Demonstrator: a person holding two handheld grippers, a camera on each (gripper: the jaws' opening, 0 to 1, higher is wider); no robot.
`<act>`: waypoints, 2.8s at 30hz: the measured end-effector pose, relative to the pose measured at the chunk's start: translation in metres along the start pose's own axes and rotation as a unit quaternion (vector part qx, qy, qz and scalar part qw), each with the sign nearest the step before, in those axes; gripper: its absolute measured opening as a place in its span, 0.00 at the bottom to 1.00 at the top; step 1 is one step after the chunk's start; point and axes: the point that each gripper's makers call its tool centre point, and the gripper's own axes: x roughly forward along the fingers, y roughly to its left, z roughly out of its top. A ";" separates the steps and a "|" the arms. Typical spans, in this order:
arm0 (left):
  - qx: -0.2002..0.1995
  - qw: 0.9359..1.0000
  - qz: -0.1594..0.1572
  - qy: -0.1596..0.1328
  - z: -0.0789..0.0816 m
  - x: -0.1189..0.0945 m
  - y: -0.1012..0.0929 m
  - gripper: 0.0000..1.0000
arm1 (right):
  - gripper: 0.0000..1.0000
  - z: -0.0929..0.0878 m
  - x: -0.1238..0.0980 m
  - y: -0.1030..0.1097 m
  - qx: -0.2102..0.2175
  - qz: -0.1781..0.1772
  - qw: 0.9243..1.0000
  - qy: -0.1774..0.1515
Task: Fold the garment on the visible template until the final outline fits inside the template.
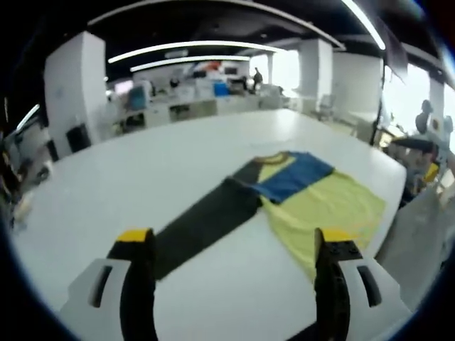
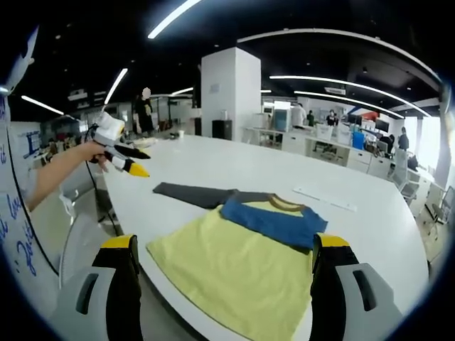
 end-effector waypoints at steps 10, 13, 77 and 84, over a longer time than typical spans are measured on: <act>-0.015 1.000 0.007 0.012 -0.009 0.005 0.019 0.84 | 1.00 -0.002 0.002 0.000 -0.003 -0.004 1.000 0.008; -0.015 1.000 0.009 0.015 -0.012 0.007 0.023 0.85 | 1.00 -0.002 0.002 0.000 -0.003 -0.005 1.000 0.010; -0.069 0.995 0.053 0.054 -0.060 0.033 0.118 0.61 | 1.00 -0.006 0.007 0.006 -0.017 -0.044 0.998 0.048; -0.073 0.994 0.056 0.062 -0.067 0.040 0.127 0.61 | 1.00 -0.007 0.007 0.008 -0.017 -0.053 0.997 0.053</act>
